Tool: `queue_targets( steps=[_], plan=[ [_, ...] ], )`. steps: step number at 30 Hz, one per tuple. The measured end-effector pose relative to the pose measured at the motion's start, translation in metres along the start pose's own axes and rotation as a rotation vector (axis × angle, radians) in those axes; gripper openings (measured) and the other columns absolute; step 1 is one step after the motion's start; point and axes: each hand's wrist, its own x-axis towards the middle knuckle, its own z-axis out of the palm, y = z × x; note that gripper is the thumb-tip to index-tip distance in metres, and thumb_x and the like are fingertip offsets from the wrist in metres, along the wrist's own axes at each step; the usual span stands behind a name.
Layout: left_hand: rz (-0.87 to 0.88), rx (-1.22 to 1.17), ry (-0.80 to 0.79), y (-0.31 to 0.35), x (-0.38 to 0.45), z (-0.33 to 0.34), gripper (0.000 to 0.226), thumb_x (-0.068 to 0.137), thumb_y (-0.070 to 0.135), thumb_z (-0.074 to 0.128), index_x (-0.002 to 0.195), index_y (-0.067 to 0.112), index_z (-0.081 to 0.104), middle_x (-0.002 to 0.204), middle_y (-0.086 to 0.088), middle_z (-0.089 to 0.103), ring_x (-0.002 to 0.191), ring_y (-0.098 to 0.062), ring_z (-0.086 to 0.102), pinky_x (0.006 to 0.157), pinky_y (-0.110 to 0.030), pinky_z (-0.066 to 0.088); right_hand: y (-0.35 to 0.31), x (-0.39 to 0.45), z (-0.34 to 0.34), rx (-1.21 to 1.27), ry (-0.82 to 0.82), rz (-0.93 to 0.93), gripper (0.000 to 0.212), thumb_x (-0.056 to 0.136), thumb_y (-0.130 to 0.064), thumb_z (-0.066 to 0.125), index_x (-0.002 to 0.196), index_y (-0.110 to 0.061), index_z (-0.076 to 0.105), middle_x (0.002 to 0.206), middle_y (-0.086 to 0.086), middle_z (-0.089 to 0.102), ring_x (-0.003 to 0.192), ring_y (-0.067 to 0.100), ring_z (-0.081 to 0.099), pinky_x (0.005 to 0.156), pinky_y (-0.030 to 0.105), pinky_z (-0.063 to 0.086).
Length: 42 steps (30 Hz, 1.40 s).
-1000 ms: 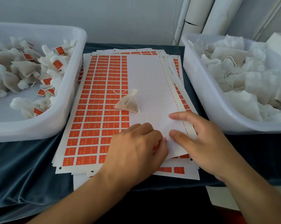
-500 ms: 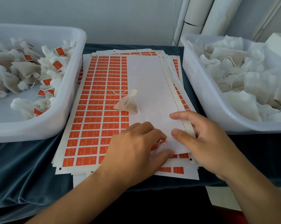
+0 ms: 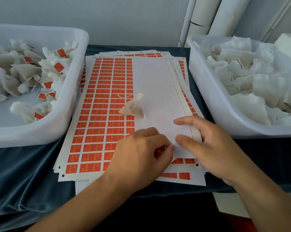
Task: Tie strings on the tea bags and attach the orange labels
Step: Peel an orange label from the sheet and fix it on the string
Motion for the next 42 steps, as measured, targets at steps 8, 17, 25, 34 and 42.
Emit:
queue_targets(
  steps=[8,17,25,34,42],
  plan=[
    [-0.126,-0.161,-0.009,-0.003,0.0,0.0,0.014,0.094,0.038,0.067,0.085,0.03,0.074,0.077,0.019,0.065,0.072,-0.006,0.064,0.063,-0.023,0.056,-0.001,-0.001,-0.004,0.003,-0.007,-0.011,0.035,0.091,-0.045,0.066,0.124,-0.054,0.058,0.146,-0.03,0.048,0.138,-0.003,0.043,0.114,0.04,0.044],
    [-0.235,-0.278,0.068,-0.006,0.003,-0.007,0.012,0.09,0.036,0.07,0.078,0.034,0.069,0.076,0.017,0.066,0.076,-0.006,0.066,0.063,-0.022,0.054,0.0,-0.004,-0.013,-0.031,-0.054,0.023,0.035,0.091,-0.046,0.065,0.122,-0.06,0.054,0.132,-0.036,0.053,0.115,-0.004,0.06,0.09,0.031,0.059],
    [-0.176,-0.162,0.187,-0.007,0.009,-0.029,0.02,0.092,0.033,0.071,0.077,0.042,0.061,0.078,0.026,0.063,0.088,0.002,0.064,0.067,-0.005,0.051,-0.008,-0.008,-0.019,-0.239,-0.085,0.079,0.038,0.095,-0.05,0.06,0.13,-0.057,0.048,0.141,-0.03,0.051,0.106,-0.001,0.063,0.076,0.021,0.061],
    [-0.144,-0.1,0.277,-0.025,0.033,-0.057,0.01,0.094,0.035,0.069,0.085,0.038,0.066,0.081,0.025,0.064,0.087,0.0,0.065,0.066,-0.005,0.051,-0.053,-0.034,-0.022,-0.948,-0.113,-0.061,0.082,0.068,-0.073,-0.013,0.145,-0.049,-0.001,0.076,-0.023,0.042,0.06,-0.004,0.044,0.048,0.015,0.036],
    [-0.507,-0.606,0.157,-0.037,0.063,-0.062,0.023,0.094,0.045,0.065,0.081,0.028,0.074,0.077,0.008,0.072,0.068,-0.007,0.068,0.063,-0.015,0.054,-0.101,-0.011,-0.038,-0.483,0.179,-0.289,0.03,0.1,-0.029,0.064,0.128,-0.017,0.063,0.057,-0.018,0.038,0.06,-0.018,0.051,0.059,-0.007,0.032]
  ],
)
